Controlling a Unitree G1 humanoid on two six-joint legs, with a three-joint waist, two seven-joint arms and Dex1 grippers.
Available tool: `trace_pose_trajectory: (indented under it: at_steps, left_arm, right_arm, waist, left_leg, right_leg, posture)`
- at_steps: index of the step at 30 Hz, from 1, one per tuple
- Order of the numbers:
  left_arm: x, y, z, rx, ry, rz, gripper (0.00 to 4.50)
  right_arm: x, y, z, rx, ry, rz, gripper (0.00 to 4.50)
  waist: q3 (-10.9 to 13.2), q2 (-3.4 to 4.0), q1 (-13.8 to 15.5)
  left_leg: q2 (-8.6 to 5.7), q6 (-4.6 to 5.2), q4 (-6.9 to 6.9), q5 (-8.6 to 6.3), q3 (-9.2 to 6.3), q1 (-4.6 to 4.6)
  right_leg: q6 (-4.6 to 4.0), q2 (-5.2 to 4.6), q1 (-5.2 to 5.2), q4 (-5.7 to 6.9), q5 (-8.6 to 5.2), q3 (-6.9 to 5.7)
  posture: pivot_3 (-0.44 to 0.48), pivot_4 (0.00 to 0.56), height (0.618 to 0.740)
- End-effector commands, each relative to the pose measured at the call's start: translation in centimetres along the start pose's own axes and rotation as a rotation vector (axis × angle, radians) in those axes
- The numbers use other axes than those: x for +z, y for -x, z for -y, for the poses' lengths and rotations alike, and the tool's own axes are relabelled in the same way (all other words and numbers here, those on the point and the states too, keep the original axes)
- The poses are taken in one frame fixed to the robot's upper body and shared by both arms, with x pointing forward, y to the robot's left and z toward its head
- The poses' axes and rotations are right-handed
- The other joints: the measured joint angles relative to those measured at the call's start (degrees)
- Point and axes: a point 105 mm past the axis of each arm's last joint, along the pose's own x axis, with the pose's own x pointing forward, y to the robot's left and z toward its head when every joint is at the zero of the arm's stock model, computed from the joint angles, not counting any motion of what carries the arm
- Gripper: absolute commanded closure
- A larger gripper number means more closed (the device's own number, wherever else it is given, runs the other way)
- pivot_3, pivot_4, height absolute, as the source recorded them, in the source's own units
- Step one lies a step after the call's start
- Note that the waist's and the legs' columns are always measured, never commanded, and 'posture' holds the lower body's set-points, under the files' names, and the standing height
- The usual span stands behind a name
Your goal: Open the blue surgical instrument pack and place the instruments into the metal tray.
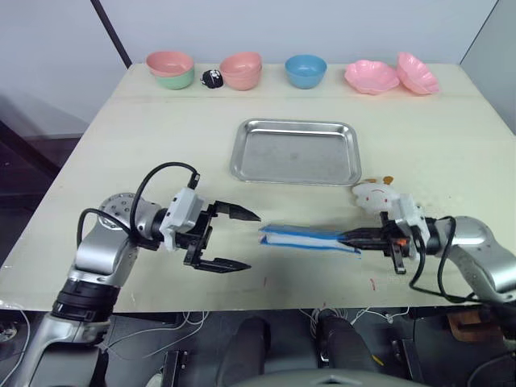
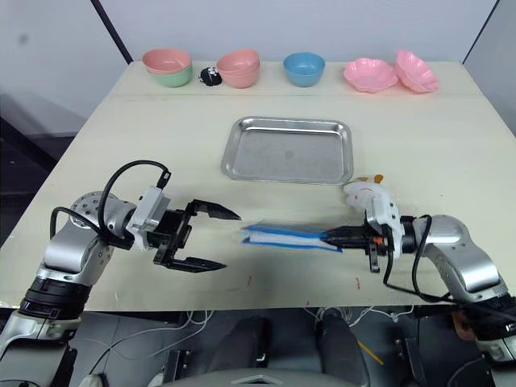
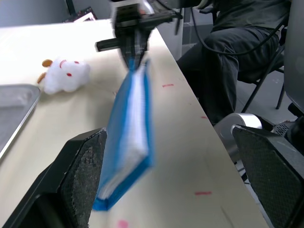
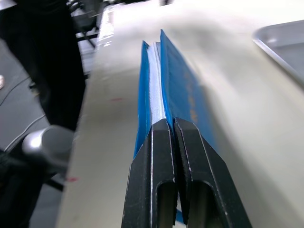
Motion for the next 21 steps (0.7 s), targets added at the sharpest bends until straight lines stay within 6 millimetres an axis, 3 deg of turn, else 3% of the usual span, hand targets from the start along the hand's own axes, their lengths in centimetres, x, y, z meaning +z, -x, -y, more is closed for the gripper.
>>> trace_pose_trajectory:
  at_steps: [1,5,12,21]
  left_arm:
    - [0.6,0.3,-0.7,0.017,-0.018,0.03,0.0]
    - [0.5,0.8,-2.2,0.108,-0.012,0.059,0.0]
    - [-0.6,1.0,-4.2,0.217,0.052,0.114,0.0]
    - [-3.3,-1.2,-5.4,0.223,0.106,0.129,0.0]
  right_arm:
    - [0.4,0.5,1.5,-0.029,-0.015,0.019,4.41]
    - [0.2,0.5,2.7,-0.049,0.002,0.002,4.41]
    - [0.4,0.0,2.7,-0.017,0.037,0.024,4.41]
    - [0.6,-0.3,2.5,-0.008,0.063,0.037,4.41]
  waist:
    - [0.0,0.0,-0.01]
    - [0.0,0.0,-0.05]
    - [0.0,0.0,-0.15]
    - [0.0,-0.01,-0.16]
  left_leg:
    - [0.0,0.0,0.0,0.0,0.01,-0.01]
    - [-0.02,0.0,0.01,0.0,0.02,-0.01]
    - [-0.02,0.0,0.01,0.0,-0.01,-0.01]
    - [-0.1,0.0,0.01,0.0,-0.02,-0.01]
  right_leg:
    - [0.0,0.0,0.0,0.0,0.0,0.0]
    - [0.0,0.0,0.0,0.01,0.0,0.0]
    - [0.01,0.0,-0.01,0.03,0.01,-0.01]
    - [0.0,0.01,-0.01,0.04,0.01,-0.02]
  posture:
    - [0.0,0.15,0.74]
    - [0.0,0.15,0.74]
    - [0.0,0.15,0.74]
    - [0.0,0.15,0.74]
